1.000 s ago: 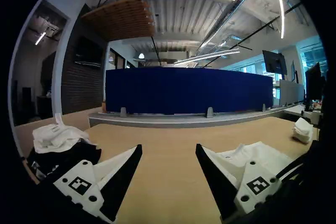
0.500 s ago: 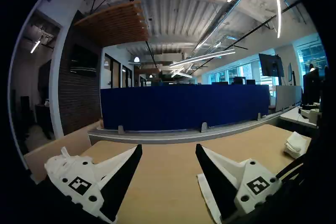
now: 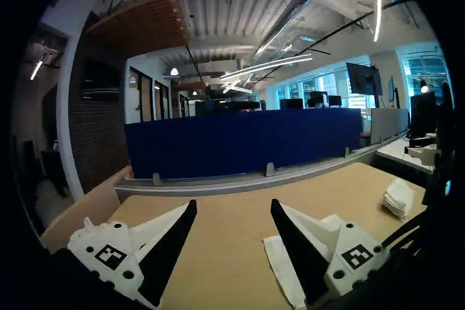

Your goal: Fold towel

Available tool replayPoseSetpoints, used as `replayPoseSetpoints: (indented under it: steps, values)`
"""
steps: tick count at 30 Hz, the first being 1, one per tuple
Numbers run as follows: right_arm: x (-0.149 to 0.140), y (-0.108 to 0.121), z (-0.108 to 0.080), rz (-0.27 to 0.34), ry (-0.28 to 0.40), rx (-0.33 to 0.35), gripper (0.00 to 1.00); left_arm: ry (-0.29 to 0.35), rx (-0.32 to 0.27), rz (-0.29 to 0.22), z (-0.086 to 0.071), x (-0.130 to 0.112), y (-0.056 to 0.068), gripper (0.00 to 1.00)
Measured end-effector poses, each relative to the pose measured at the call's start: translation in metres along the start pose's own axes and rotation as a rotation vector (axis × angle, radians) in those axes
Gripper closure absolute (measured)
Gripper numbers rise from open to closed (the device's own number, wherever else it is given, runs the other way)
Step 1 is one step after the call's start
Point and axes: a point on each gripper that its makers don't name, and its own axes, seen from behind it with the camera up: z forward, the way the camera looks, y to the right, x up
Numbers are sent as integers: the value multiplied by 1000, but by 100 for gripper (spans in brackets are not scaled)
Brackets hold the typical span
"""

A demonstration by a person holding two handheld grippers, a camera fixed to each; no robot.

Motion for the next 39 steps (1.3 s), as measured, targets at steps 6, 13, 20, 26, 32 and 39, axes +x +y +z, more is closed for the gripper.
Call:
replayPoseSetpoints:
  steps: [6,13,20,26,32,39]
  values:
    - [2,-22,-1,-59,-61,103,0,-63,-92,32,3,-3,19,6]
    - [-6,-43,-3,-105,-138,215,0,-129,-186,50,1,-13,37,6]
    - [-31,-57,-5,-141,-212,279,0,-181,-231,59,-1,-31,50,6]
    - [-56,-63,-7,-152,-268,313,0,-224,-259,76,-1,-51,59,6]
    - [-83,-67,-10,-162,-327,337,0,-273,-295,105,-3,-74,69,6]
    - [-110,-72,-15,-147,-386,361,0,-347,-333,128,-7,-113,80,6]
